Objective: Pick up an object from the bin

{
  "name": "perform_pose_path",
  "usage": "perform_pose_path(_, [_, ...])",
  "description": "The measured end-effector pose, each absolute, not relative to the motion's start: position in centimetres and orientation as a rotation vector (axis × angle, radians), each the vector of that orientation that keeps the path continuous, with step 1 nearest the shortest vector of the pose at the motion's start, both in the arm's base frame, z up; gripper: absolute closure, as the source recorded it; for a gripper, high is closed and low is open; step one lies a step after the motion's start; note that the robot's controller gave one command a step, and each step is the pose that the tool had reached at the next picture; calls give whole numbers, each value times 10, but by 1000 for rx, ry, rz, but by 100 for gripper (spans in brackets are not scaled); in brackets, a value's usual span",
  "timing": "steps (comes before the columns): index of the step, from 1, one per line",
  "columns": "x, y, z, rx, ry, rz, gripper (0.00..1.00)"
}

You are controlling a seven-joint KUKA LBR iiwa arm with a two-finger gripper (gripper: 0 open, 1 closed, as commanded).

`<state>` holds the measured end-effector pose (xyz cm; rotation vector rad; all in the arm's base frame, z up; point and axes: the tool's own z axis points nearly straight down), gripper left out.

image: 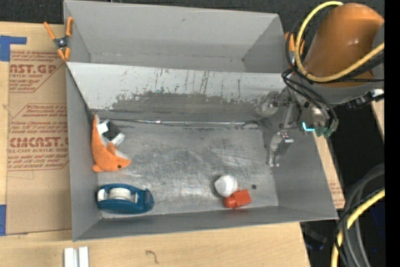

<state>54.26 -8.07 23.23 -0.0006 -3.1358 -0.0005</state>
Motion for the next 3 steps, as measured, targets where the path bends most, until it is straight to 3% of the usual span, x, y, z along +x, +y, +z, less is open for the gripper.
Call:
perform_pose_path(1, [544,-80,236,1,-3144,1,0])
perform_pose_path(2, [510,-62,177,-18,-3147,2,0])
perform_pose_path(3, [497,-49,154,219,-3130,-1,0])
